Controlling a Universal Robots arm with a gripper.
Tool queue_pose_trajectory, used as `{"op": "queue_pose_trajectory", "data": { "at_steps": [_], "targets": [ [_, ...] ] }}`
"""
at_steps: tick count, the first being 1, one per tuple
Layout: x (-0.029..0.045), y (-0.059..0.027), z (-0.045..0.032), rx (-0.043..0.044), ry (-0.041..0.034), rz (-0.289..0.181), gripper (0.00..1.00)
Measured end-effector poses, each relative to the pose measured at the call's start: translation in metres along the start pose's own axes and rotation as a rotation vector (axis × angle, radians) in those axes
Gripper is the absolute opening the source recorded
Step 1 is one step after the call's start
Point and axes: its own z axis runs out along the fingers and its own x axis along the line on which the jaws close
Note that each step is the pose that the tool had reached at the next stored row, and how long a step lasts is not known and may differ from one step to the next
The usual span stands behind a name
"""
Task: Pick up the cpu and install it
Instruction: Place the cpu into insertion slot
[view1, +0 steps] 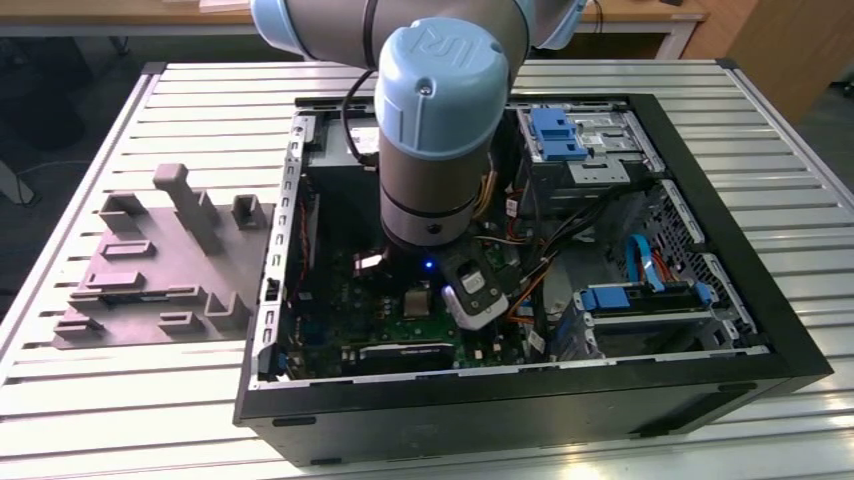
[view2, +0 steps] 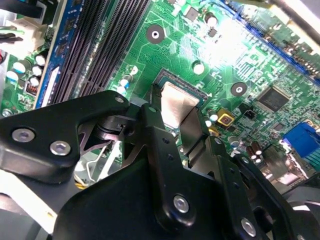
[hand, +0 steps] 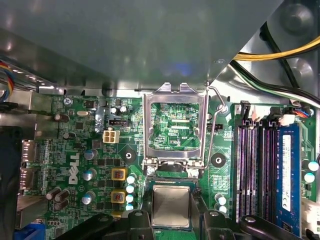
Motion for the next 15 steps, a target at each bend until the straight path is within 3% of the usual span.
{"op": "queue_pose_trajectory", "data": {
  "at_steps": [6, 8, 10, 15],
  "targets": [
    [0.0001, 0.0001, -0.002, -0.0003, 0.0001, -0.001, 0.4],
    [0.0001, 0.0, -0.0021, -0.0059, 0.0004, -0.003, 0.4],
    [0.0001, 0.0001, -0.0018, -0.0169, 0.0002, -0.007, 0.4],
    [0.0001, 0.0, -0.0017, -0.021, 0.0004, -0.011, 0.4]
  ]
}}
